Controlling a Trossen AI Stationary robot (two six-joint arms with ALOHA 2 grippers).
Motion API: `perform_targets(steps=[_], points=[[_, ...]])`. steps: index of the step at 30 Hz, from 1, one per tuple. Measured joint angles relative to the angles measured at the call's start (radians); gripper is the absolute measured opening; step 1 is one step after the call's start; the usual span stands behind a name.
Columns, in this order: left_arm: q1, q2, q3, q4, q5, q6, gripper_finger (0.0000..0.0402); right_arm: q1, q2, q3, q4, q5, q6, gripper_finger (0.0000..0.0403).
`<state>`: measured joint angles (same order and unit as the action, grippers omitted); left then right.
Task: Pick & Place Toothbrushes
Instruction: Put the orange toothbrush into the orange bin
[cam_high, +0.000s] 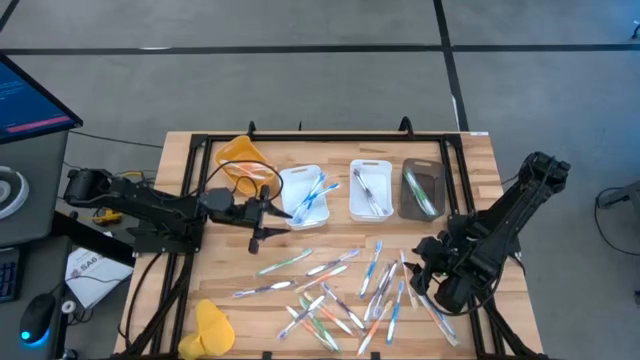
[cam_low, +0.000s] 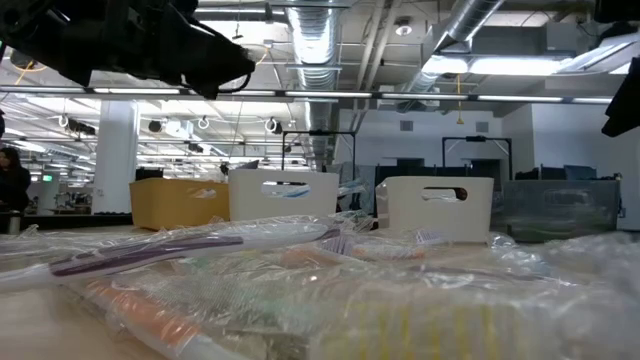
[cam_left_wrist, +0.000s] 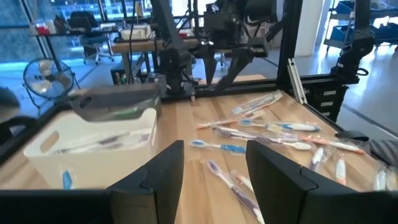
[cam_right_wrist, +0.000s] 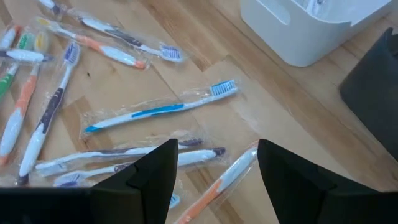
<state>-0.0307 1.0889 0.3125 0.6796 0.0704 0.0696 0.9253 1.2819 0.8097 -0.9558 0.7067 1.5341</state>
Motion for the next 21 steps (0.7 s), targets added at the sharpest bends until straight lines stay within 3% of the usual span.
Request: perform_targets(steps=[21], points=[[0.000,0.000,-0.007,-0.001,0.001,0.000,0.0169,0.004,0.000,0.000,0.023,0.000,-0.024,0.0216]])
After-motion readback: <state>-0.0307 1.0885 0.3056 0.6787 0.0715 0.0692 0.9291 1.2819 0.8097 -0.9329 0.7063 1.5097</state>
